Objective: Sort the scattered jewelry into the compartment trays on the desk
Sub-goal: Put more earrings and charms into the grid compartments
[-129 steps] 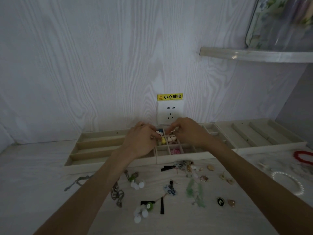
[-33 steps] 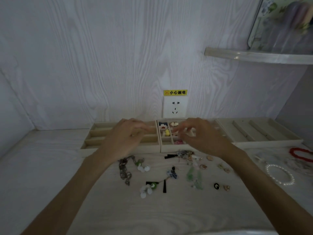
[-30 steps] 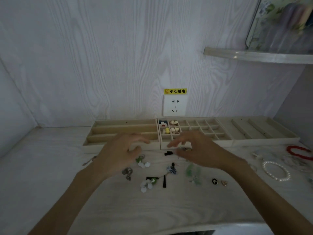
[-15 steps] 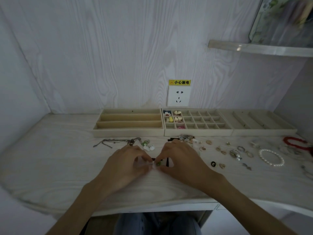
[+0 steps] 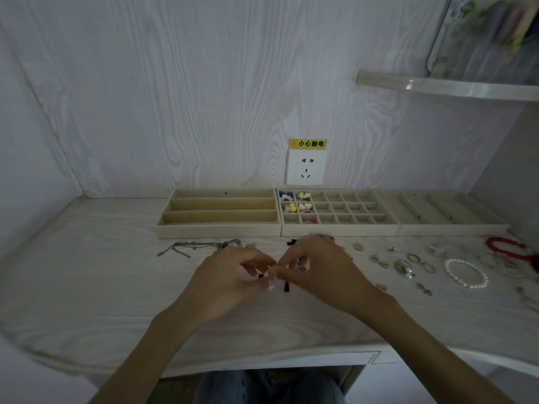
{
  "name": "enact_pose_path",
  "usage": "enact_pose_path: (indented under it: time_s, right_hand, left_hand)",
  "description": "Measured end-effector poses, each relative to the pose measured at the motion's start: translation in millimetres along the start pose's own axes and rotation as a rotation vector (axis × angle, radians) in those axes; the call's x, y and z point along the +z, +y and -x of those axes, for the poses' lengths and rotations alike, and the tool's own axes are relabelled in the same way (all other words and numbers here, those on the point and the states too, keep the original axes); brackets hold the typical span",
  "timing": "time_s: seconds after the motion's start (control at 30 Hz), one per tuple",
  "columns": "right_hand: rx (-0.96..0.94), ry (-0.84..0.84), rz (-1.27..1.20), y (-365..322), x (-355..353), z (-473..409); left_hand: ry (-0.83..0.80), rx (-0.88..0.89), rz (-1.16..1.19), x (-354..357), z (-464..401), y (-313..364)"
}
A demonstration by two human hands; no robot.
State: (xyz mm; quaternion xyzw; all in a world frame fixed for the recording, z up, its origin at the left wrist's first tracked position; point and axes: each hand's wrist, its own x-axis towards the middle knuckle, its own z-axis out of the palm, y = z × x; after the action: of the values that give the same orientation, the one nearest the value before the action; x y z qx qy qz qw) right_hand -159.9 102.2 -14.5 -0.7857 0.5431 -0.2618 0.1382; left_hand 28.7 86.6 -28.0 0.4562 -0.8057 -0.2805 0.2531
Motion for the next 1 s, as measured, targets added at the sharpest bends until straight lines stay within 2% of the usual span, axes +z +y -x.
enact_pose_path:
  time_s: [0.23, 0.43, 0.6, 0.7, 0.8, 1.0]
  right_hand:
    - [0.078, 0.132, -0.153, 5, -7, 8]
    - [0.186, 0.038, -0.039, 30, -19, -1]
    - [0.21, 0.042, 0.036, 52, -42, -17]
    - [0.203, -0.022, 0.042, 53, -42, -28]
    - [0.16, -0.116, 0.205, 53, -36, -40]
    - [0.043, -0.11, 0.44, 46, -18, -56]
  left_hand:
    - [0.068, -0.008, 0.126, 13, -5, 5]
    - [0.132, -0.155, -0.109, 3, -9, -11]
    - [0.189, -0.227, 0.068, -17, -10, -35]
    - [0.234, -0.211, 0.13, -23, -11, -40]
    - [0.216, -0.166, 0.146, -24, -11, -39]
    - [0.047, -0.132, -0.008, -7, -18, -27]
